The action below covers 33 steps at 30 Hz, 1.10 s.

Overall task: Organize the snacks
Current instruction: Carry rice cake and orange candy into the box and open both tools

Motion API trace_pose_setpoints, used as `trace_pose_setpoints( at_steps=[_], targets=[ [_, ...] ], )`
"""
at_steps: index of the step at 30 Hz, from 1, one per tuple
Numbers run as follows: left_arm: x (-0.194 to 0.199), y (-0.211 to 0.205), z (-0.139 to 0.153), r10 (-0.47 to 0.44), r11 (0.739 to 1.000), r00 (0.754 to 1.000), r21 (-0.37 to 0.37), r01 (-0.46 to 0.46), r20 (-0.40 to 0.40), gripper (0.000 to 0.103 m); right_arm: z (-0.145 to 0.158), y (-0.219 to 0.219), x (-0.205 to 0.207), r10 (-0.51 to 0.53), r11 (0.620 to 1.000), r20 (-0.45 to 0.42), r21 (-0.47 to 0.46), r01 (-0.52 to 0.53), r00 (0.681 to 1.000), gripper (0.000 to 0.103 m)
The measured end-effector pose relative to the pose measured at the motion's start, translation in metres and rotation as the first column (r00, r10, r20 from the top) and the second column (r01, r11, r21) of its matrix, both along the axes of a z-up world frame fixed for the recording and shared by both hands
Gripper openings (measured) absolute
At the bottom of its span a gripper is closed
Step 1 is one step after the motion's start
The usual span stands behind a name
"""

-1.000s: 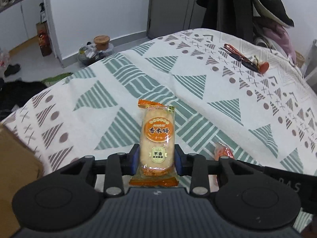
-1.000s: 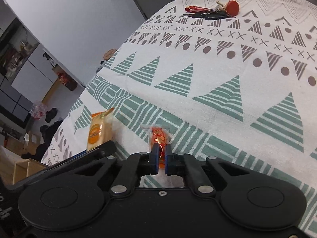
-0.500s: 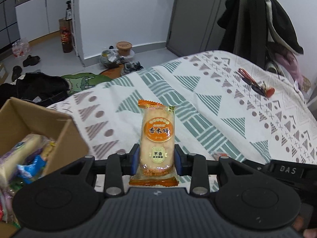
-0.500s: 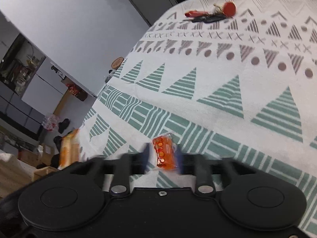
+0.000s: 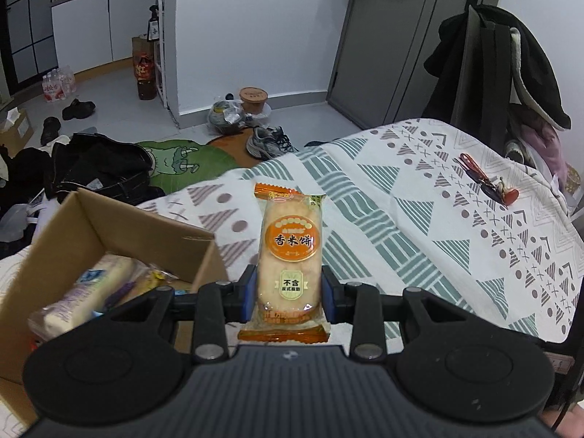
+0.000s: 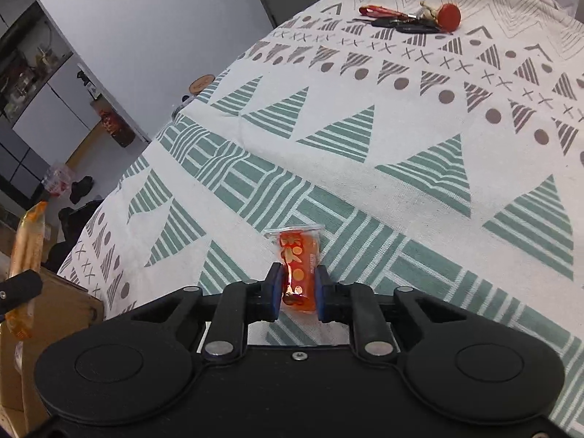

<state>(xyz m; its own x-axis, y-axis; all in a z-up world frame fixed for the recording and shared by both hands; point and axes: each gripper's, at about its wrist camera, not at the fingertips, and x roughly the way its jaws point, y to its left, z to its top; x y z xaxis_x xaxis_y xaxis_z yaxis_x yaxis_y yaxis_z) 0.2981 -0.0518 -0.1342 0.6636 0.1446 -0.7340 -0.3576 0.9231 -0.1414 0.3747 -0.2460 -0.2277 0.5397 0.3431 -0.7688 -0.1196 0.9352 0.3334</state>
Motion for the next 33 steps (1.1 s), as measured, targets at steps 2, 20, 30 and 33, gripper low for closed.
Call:
trace_pose_setpoints(
  at_steps=[2, 20, 30, 33],
  targets=[
    [-0.005, 0.005, 0.003, 0.015, 1.000, 1.000, -0.004, -0.015, 0.004, 0.034, 0.006, -0.002, -0.004, 0.000, 1.000, 0.005, 0.012, 0.000, 1.000, 0.017],
    [-0.064, 0.045, 0.045, 0.099, 0.995, 0.994, 0.027, -0.101, 0.041, 0.034, 0.058, 0.012, -0.043, 0.059, 0.990, 0.096, 0.125, -0.070, 0.994, 0.017],
    [-0.089, 0.072, 0.056, 0.147, 0.988, 0.988, 0.028, -0.149, 0.045, 0.034, 0.077, 0.033, -0.062, 0.105, 0.982, 0.139, 0.139, -0.124, 0.985, 0.017],
    [-0.093, 0.080, 0.055, 0.155, 0.988, 0.987, 0.019, -0.156, 0.045, 0.034, 0.082, 0.039, -0.068, 0.116, 0.979, 0.155, 0.147, -0.139, 0.981, 0.016]
  ],
)
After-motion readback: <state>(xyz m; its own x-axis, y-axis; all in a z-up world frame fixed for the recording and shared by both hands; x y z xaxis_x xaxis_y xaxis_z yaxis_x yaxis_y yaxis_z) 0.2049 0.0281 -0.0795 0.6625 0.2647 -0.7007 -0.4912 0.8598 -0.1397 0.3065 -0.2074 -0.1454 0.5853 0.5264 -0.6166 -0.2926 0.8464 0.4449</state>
